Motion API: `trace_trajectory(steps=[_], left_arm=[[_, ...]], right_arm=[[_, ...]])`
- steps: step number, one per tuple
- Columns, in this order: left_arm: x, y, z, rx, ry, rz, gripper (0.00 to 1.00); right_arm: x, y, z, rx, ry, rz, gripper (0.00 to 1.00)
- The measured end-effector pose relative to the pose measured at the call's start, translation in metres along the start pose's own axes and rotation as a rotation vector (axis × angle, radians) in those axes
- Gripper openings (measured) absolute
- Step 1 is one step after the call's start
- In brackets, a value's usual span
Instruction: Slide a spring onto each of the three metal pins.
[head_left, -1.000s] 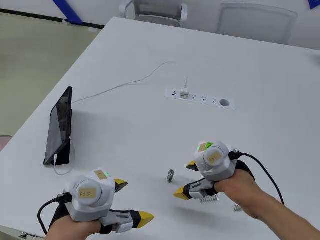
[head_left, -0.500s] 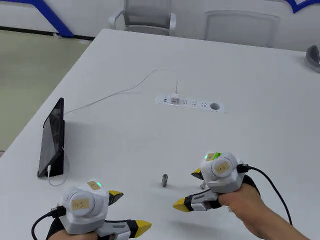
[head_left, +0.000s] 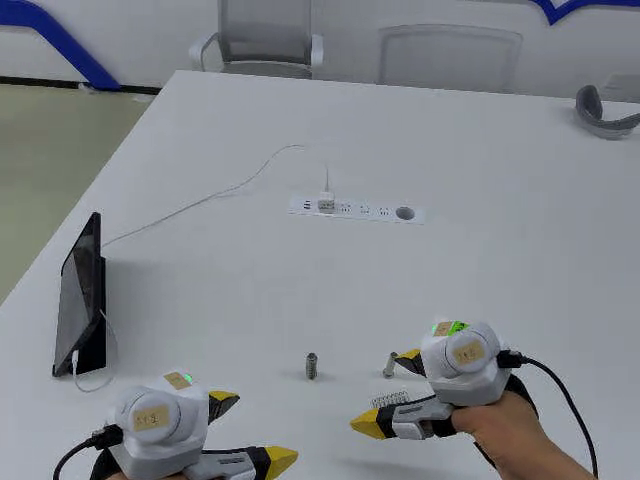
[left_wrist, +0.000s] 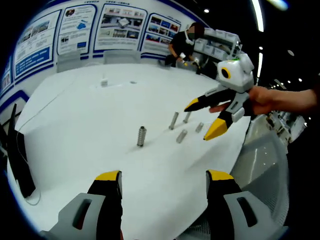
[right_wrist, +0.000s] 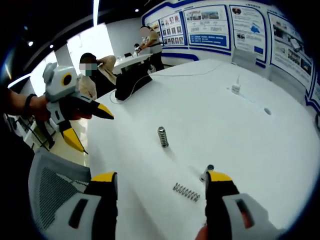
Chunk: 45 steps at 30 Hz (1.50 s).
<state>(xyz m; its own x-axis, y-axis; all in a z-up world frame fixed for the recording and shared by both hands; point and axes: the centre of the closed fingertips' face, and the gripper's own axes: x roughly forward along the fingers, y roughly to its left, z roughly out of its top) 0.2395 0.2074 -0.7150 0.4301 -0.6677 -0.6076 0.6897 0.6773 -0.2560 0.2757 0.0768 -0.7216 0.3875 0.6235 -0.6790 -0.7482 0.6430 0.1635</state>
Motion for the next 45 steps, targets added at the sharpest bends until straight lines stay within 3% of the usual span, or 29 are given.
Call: trace_trajectory(steps=[15, 27, 45], left_arm=[[0.016, -0.014, 0.006, 0.027, 0.018, -0.04, 0.7], [0.026, -0.023, 0.011, 0.052, 0.03, -0.066, 0.71], [0.051, -0.037, 0.018, 0.108, 0.058, -0.108, 0.7]], right_arm=[[-0.032, -0.017, -0.022, 0.085, -0.048, -0.074, 0.77], [-0.052, -0.023, -0.041, 0.131, -0.058, -0.106, 0.8], [-0.071, -0.033, -0.056, 0.162, -0.071, -0.128, 0.82]])
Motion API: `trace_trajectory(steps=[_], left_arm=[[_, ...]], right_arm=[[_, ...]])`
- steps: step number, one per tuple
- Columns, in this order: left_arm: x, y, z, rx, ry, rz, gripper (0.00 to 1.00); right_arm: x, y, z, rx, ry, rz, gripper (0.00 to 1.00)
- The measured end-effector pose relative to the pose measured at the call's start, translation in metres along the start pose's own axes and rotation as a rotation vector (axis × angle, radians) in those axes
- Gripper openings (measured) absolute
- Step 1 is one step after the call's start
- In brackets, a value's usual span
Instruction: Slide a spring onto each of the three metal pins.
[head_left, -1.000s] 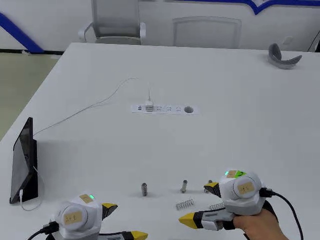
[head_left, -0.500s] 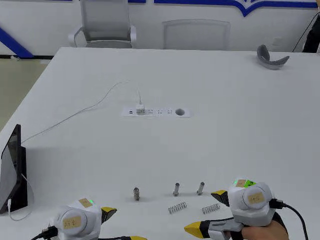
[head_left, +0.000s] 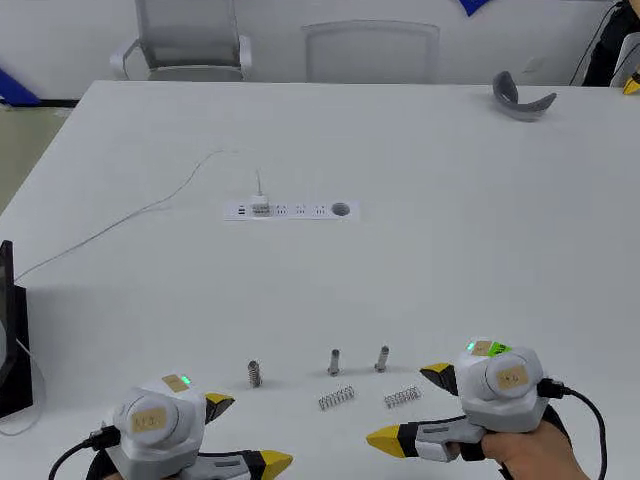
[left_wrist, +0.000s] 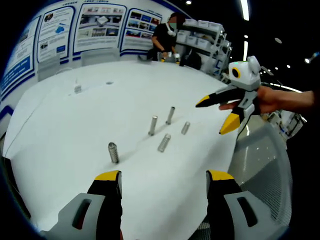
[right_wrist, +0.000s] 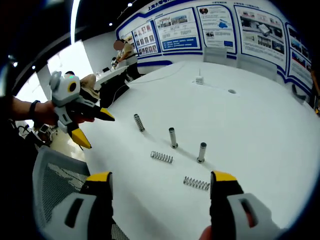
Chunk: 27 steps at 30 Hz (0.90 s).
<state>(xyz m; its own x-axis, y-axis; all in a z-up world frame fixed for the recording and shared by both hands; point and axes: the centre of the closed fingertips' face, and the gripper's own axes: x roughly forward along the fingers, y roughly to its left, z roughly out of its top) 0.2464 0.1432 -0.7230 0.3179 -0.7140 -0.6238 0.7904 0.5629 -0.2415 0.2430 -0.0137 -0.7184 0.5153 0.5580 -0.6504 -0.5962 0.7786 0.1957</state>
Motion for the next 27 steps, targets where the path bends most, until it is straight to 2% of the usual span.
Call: trace_trajectory(steps=[13, 17, 27], left_arm=[[0.032, -0.011, 0.013, 0.072, 0.036, -0.04, 0.66], [0.041, -0.015, 0.018, 0.069, 0.033, -0.064, 0.66], [0.06, -0.015, 0.018, 0.091, 0.062, -0.075, 0.62]], right_arm=[[-0.012, -0.002, -0.015, 0.024, 0.014, -0.011, 0.83], [-0.015, -0.001, -0.021, 0.022, 0.034, -0.007, 0.84], [-0.017, 0.001, -0.025, 0.038, 0.034, -0.007, 0.85]])
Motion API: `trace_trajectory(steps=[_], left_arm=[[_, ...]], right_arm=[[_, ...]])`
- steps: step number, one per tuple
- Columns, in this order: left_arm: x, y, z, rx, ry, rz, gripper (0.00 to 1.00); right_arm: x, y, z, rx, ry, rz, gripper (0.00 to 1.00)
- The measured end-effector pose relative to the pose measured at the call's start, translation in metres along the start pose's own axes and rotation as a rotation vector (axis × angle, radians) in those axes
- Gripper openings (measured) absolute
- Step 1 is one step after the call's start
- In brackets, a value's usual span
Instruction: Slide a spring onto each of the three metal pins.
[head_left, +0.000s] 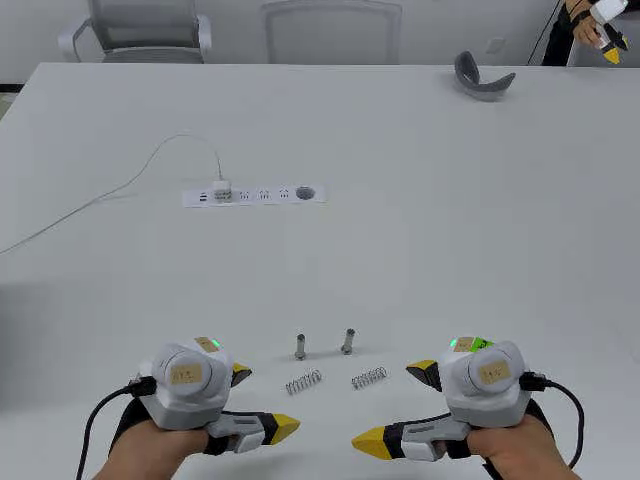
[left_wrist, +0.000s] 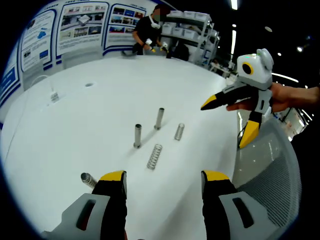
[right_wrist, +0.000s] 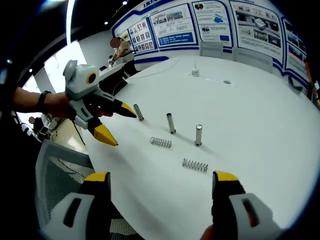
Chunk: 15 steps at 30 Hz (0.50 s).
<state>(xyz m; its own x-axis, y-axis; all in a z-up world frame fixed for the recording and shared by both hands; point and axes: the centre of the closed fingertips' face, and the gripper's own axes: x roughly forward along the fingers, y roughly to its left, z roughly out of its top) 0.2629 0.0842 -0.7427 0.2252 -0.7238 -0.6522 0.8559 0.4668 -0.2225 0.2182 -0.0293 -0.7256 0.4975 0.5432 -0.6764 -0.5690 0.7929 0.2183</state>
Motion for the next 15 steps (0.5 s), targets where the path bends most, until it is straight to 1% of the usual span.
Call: trace_trajectory(steps=[7, 12, 15], left_arm=[[0.01, 0.005, 0.0, -0.015, 0.012, 0.019, 0.53], [0.02, 0.009, -0.003, -0.01, 0.036, 0.038, 0.45], [0.025, 0.01, -0.003, -0.011, 0.039, 0.038, 0.41]], right_arm=[[0.0, 0.002, 0.0, 0.009, -0.005, 0.007, 0.85], [0.0, 0.003, 0.0, 0.013, -0.005, 0.009, 0.84], [0.001, 0.003, 0.0, 0.017, -0.006, 0.012, 0.84]])
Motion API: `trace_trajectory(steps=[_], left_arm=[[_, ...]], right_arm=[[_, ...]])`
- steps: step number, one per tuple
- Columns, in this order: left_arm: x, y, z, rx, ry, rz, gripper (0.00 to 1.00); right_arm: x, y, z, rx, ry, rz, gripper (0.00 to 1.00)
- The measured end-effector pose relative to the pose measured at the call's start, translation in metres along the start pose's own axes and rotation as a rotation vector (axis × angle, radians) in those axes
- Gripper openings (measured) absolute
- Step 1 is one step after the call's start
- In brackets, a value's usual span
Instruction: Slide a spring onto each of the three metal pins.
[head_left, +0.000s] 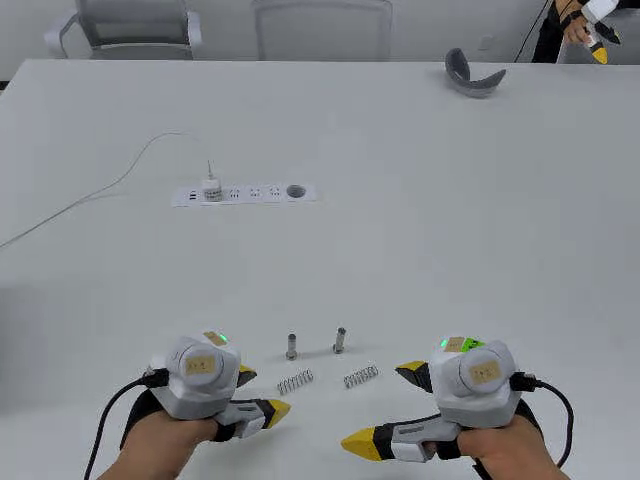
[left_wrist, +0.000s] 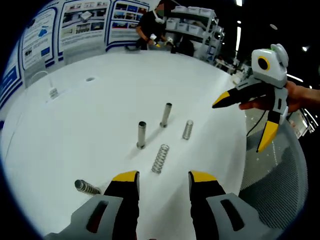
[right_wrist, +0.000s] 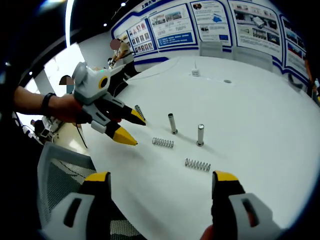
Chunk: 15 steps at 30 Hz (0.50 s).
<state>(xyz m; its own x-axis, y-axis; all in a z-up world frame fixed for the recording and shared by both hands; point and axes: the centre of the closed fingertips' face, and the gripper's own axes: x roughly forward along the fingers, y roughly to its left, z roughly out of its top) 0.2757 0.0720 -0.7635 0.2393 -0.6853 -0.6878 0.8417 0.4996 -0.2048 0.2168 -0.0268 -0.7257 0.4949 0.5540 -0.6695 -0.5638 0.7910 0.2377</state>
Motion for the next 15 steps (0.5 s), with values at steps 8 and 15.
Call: trace_trajectory(steps=[8, 15], left_arm=[[0.012, 0.0, -0.001, -0.016, 0.011, 0.001, 0.34], [0.022, 0.004, -0.002, -0.051, 0.006, 0.016, 0.23]], right_arm=[[-0.001, 0.002, -0.003, 0.005, 0.007, 0.003, 0.84], [-0.003, 0.0, -0.005, 0.015, 0.007, 0.004, 0.83]])
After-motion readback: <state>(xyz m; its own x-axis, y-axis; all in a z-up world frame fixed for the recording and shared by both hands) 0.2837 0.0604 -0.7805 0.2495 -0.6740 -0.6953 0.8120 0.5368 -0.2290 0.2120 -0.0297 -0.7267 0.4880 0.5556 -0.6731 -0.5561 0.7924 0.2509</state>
